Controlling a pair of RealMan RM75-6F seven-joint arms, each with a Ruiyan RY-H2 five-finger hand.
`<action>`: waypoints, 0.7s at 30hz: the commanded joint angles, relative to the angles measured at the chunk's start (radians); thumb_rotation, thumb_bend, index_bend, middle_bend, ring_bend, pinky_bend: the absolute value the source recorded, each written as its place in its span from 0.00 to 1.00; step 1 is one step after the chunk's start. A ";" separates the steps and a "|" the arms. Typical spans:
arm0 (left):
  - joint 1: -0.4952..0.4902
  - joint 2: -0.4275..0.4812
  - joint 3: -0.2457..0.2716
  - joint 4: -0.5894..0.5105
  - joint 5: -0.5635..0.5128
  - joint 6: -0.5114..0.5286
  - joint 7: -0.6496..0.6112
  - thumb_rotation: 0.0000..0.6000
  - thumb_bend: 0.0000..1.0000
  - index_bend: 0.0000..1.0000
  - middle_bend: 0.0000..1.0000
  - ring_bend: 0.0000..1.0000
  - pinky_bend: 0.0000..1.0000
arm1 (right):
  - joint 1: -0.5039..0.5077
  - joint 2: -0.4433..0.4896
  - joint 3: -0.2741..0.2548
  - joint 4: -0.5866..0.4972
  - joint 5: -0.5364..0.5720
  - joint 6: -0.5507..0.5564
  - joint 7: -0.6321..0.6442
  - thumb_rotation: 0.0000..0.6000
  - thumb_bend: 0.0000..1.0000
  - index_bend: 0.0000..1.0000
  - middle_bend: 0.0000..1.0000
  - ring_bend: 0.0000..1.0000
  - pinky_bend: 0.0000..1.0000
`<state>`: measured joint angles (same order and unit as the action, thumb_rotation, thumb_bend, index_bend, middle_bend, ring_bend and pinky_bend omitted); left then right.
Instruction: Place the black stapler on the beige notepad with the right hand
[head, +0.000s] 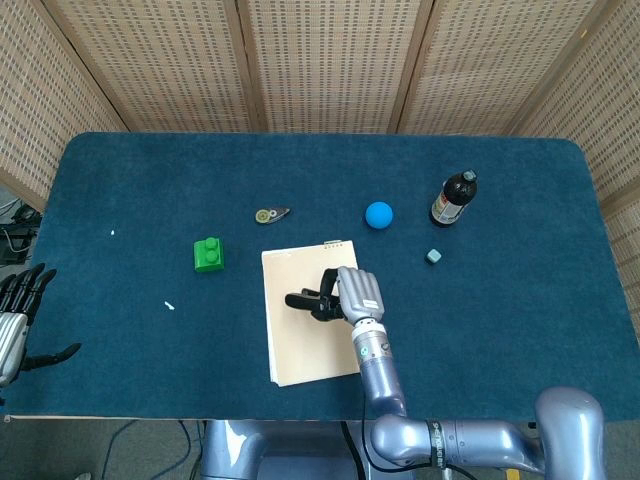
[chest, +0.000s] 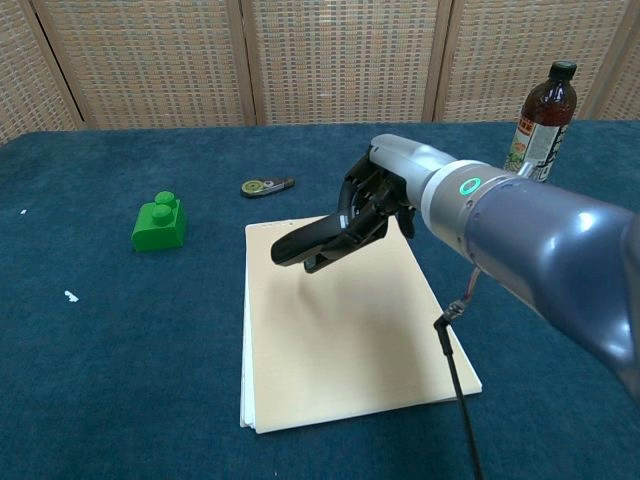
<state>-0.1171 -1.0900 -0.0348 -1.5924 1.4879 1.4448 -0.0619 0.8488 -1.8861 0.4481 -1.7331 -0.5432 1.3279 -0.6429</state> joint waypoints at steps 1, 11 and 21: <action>0.000 0.000 0.000 0.001 0.002 -0.001 -0.005 1.00 0.00 0.00 0.00 0.00 0.00 | 0.018 -0.034 -0.010 0.024 -0.003 0.004 -0.003 1.00 0.30 0.87 0.75 0.67 0.79; -0.004 0.000 -0.002 0.009 -0.001 -0.009 -0.024 1.00 0.00 0.00 0.00 0.00 0.00 | 0.046 -0.120 -0.012 0.105 0.014 -0.018 0.007 1.00 0.30 0.87 0.75 0.67 0.80; -0.003 0.000 -0.002 0.014 0.004 -0.005 -0.040 1.00 0.00 0.00 0.00 0.00 0.00 | 0.046 -0.153 -0.033 0.161 0.003 -0.050 0.011 1.00 0.29 0.76 0.62 0.56 0.74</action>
<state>-0.1200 -1.0904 -0.0370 -1.5786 1.4919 1.4401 -0.1022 0.8958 -2.0400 0.4210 -1.5747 -0.5382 1.2859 -0.6300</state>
